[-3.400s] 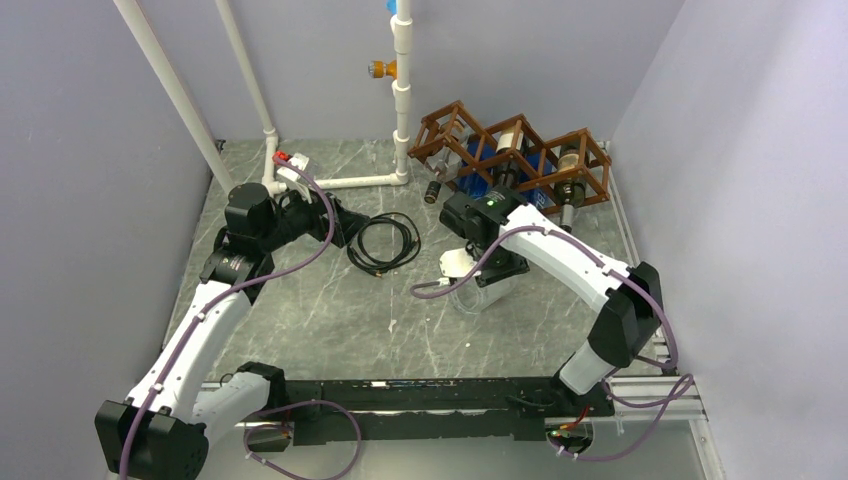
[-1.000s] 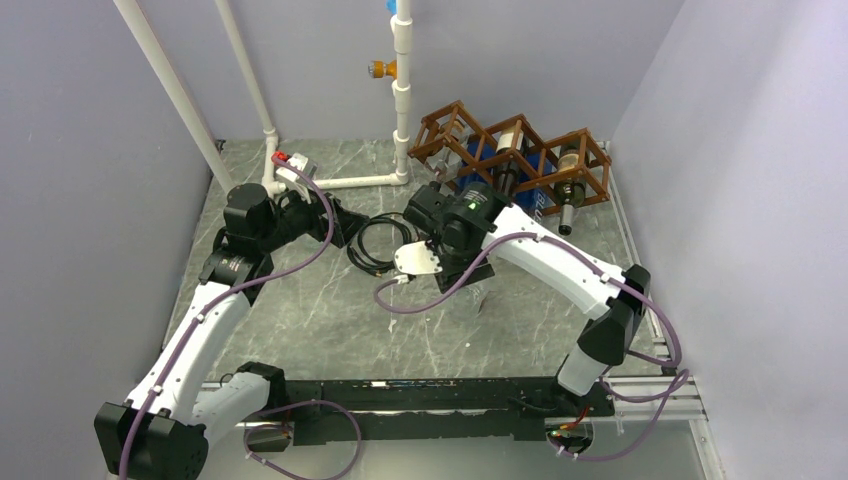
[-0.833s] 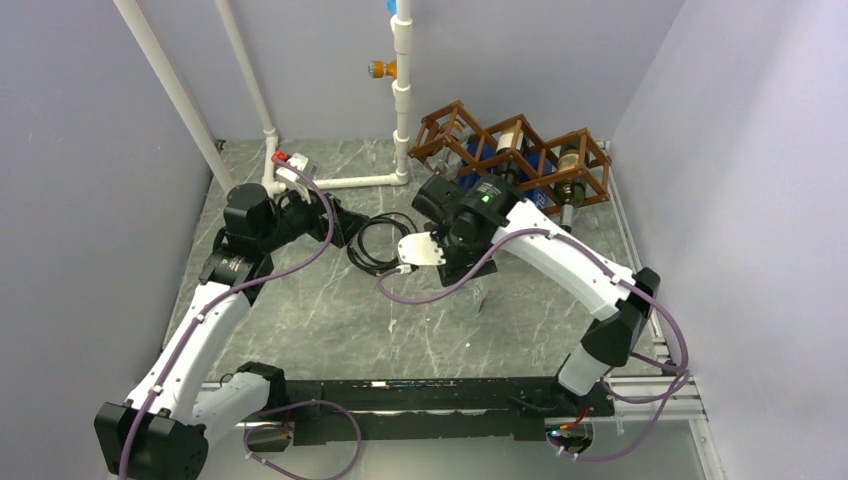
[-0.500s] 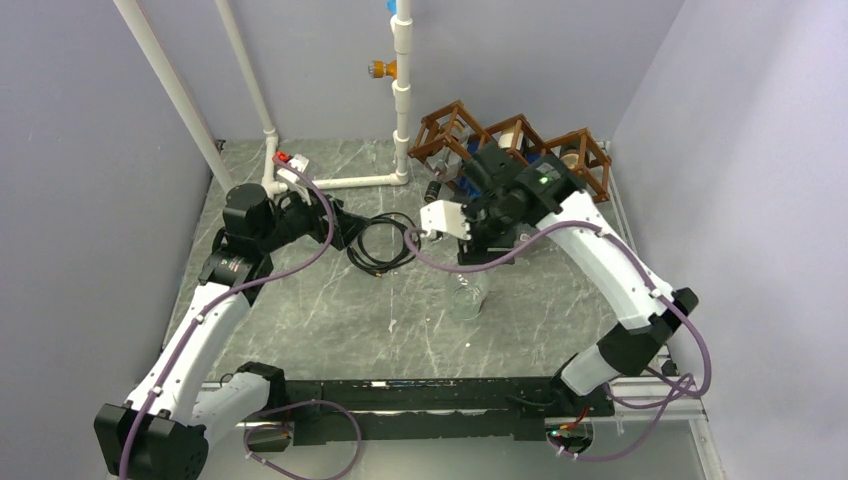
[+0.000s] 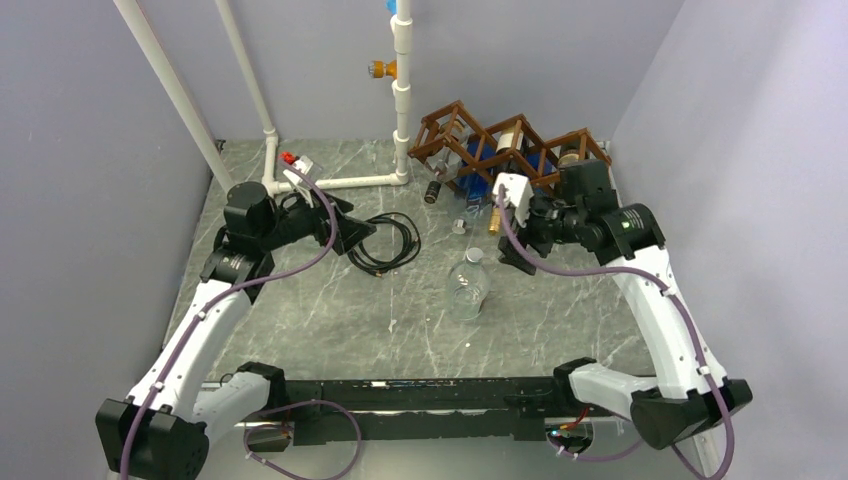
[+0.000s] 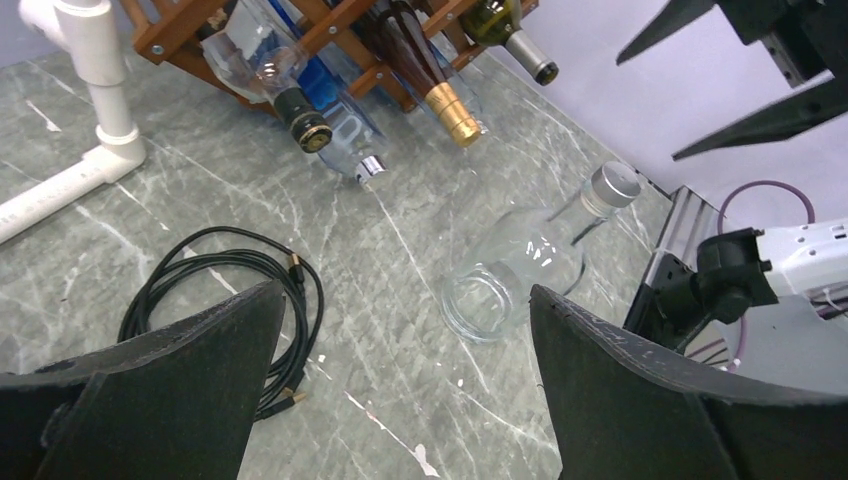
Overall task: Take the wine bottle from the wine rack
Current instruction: Place the wine bottle at the center of the board, then pick up the wine bottle from the center of the board.
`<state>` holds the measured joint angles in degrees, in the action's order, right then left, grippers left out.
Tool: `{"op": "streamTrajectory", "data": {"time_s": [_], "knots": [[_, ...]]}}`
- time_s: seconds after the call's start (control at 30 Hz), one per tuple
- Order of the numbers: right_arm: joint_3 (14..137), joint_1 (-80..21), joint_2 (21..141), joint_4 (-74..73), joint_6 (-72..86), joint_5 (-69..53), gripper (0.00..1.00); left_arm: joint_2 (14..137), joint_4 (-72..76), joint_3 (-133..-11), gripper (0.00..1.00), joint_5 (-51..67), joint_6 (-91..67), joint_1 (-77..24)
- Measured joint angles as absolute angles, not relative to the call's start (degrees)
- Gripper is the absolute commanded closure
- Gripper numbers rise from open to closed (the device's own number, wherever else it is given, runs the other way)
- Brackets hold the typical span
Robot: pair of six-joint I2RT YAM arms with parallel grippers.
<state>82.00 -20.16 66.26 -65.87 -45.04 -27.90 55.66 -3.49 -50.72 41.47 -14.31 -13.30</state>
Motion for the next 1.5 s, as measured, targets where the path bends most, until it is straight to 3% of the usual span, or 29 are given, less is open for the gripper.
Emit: {"op": "streamTrajectory", "data": {"time_s": [0.37,0.63,0.97,1.5], "knots": [[64.6,3.3,59.5,-43.2,-23.5,-48.7,0.03,57.1,-3.2,-50.7,0.01,45.6,-15.8,-14.3],[51.0,18.9,60.0,-20.8,-1.6,-68.2,0.01,53.8,-4.0,-48.1,0.0,39.3,-16.5,-26.0],[49.1,20.2,57.0,-16.2,3.5,-71.4,0.0,52.9,-3.9,-46.5,0.0,19.0,-19.0,-44.8],[47.1,20.0,56.1,-15.0,4.6,-67.7,0.0,72.6,-6.6,-60.5,0.0,-10.2,-20.5,-65.4]]}}
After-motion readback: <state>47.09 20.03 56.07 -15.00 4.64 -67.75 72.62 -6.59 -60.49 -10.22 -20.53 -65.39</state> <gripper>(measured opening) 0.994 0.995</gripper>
